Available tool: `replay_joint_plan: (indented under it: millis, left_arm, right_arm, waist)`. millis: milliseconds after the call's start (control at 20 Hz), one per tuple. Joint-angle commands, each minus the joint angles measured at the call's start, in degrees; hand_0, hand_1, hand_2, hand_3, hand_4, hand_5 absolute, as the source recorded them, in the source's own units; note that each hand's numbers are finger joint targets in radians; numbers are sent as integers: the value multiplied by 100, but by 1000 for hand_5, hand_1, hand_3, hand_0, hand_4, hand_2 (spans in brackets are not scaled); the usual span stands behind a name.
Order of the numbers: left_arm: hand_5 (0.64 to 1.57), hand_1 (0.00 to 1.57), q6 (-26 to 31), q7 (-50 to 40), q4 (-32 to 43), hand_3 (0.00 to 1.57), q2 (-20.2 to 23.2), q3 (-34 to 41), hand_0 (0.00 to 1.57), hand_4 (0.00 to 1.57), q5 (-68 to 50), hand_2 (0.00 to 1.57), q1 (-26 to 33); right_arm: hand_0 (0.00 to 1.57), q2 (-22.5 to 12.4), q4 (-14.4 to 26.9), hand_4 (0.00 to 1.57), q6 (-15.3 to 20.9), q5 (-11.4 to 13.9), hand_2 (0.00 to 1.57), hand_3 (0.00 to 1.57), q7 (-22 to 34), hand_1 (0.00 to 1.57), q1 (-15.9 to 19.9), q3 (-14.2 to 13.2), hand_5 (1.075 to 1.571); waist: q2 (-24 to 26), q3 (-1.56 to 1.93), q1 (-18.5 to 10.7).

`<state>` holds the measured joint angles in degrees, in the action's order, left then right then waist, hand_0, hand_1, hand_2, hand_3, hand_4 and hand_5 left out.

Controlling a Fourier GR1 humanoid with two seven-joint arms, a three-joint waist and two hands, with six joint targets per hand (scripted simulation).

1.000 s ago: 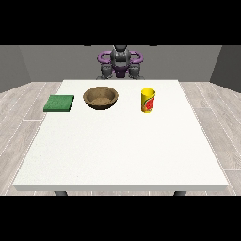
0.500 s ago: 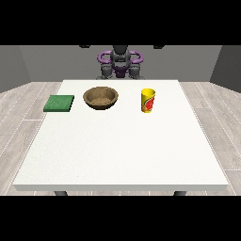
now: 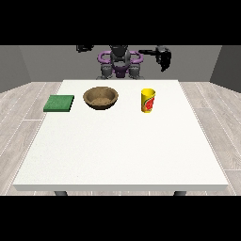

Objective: Pick the cup and pour the ball into the bowl, then pick the bowl and place it on the pad

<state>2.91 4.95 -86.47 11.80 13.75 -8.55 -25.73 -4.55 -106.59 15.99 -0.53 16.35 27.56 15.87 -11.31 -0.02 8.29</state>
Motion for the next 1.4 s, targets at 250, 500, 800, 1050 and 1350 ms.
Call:
replay_joint_plan:
  millis: [250,500,800,1050,1350]
  left_arm:
    - [1400,0,278,2022,1492,0,-288,-54,0,0,339,0,617]
    - [1417,0,641,2548,2761,0,200,411,0,0,130,0,261]
    - [1439,0,562,3083,3565,0,119,364,0,0,255,0,91]
    - [1418,0,307,3621,4354,0,220,600,0,0,261,0,-470]
    - [1431,0,161,4239,4974,0,103,564,0,0,387,0,-653]
  right_arm:
    - [0,-255,-174,0,-289,-114,0,0,-185,0,-186,-624,1567]
    - [0,-521,-771,0,-707,-597,0,0,382,0,-100,-977,1569]
    - [0,-577,-774,0,-921,-804,0,0,169,0,-531,-1347,1566]
    - [0,-652,-1164,0,-1222,-997,0,0,107,0,-596,-1349,1568]
    - [0,-762,-1524,0,-1317,-1068,0,0,48,0,-696,-1610,1567]
  waist:
    - [-184,-1,-146]
    - [-155,-2,165]
    - [-71,0,126]
    - [-500,-2,517]
    - [-791,-3,635]
